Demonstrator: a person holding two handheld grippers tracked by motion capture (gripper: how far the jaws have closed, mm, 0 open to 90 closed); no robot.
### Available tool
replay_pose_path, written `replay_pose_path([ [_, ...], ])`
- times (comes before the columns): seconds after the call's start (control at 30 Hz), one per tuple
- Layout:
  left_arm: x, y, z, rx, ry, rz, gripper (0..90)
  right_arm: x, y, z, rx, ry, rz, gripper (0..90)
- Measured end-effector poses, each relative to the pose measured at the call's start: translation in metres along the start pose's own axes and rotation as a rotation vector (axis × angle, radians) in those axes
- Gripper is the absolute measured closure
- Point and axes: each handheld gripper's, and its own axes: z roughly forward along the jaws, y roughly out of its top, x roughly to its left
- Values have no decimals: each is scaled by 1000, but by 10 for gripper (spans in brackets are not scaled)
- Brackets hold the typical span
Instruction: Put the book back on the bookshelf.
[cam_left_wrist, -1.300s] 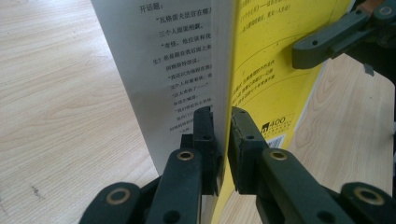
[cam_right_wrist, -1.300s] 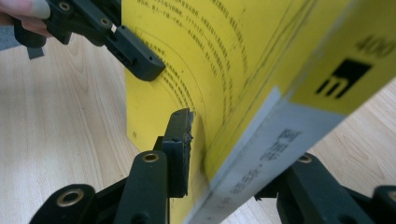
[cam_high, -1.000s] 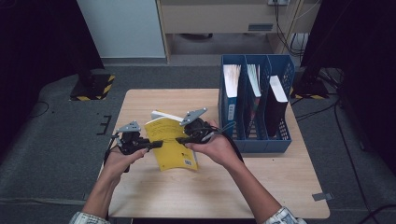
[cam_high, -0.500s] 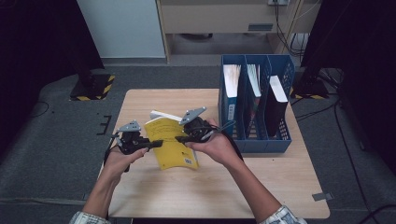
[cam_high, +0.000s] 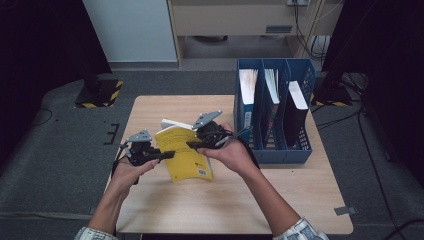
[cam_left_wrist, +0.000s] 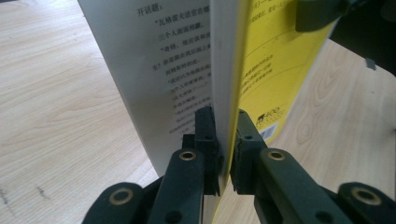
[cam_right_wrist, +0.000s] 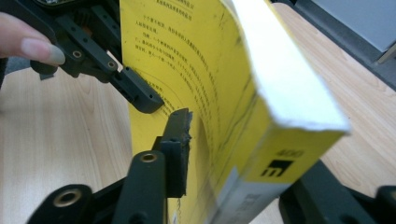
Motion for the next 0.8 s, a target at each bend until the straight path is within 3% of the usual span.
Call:
replay_pose_path([
  [0.2, 2, 8, 4, -24, 26, -1, 834, -3, 2, -2, -20, -42, -19, 735],
  [0.33, 3, 13, 8, -8, 49, 14, 811, -6, -1, -4, -23, -55, -10, 739],
  [0.8, -5, 11, 12, -13, 49, 33, 750, -8, -4, -11, -9, -12, 6, 666],
])
